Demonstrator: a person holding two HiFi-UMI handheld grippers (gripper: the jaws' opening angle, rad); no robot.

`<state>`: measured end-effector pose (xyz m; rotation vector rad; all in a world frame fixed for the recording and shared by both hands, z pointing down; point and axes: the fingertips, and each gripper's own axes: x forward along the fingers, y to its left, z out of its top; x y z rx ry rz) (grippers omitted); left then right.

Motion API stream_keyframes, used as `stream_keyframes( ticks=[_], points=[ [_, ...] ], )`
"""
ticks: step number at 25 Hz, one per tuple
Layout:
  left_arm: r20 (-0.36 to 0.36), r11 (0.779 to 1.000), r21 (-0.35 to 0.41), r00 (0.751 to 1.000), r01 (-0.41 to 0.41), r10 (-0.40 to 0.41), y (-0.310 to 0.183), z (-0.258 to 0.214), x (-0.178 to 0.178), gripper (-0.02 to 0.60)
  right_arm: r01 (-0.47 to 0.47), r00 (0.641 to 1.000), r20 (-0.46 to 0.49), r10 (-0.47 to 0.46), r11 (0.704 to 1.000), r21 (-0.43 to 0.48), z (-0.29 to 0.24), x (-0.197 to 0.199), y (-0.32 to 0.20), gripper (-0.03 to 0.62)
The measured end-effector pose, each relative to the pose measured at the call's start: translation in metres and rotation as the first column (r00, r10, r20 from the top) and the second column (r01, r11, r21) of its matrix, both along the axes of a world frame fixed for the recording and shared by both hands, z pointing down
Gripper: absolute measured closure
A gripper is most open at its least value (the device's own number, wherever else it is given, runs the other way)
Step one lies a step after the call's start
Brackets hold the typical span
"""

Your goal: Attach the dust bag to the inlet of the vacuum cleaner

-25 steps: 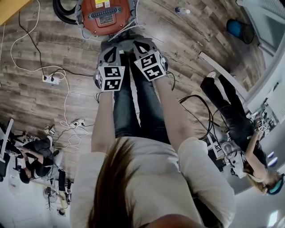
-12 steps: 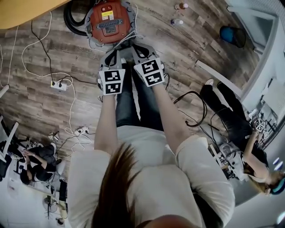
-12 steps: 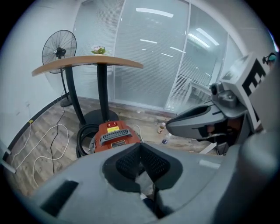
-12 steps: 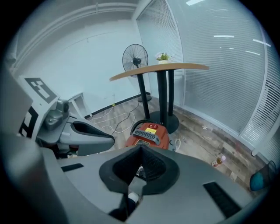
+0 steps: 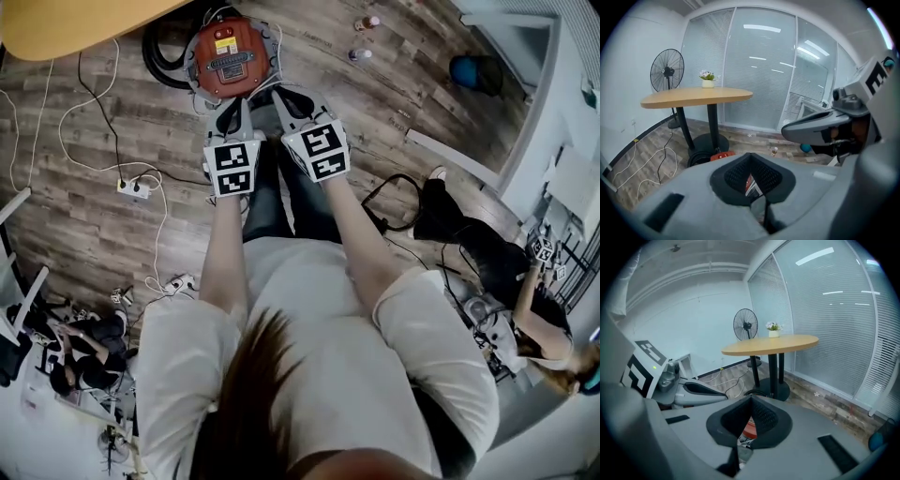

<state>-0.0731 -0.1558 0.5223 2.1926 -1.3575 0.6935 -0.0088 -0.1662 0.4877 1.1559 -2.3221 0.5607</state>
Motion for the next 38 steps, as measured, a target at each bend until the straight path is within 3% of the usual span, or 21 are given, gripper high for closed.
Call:
stream_keyframes(
  ticks=[7,16,23,38],
  points=[
    [-0.019,0.993,0.118,1.0,0.001,0.001,-0.01,-0.069,0.006,0.565,-0.026,0.998,0.052,0.022,0.996,0.084,-0.068,0.002,0.002,0.591],
    [-0.054,0.961,0.273,0.998,0.051,-0.038,-0.006,-0.161,0.002,0.566,-0.06,0.994,0.096,0.045,0.985,0.161,-0.137,0.008,0.009,0.591],
    [-0.095,0.936,0.341,0.994,0.084,-0.055,0.004,-0.225,0.001,0.566,-0.034,0.993,0.115,0.006,0.968,0.249,-0.192,0.007,0.024,0.591],
    [-0.124,0.905,0.422,0.992,0.056,-0.004,0.029,-0.299,0.002,0.566,-0.008,0.99,0.135,-0.039,0.944,0.331,-0.26,0.0,0.049,0.591]
  ],
)
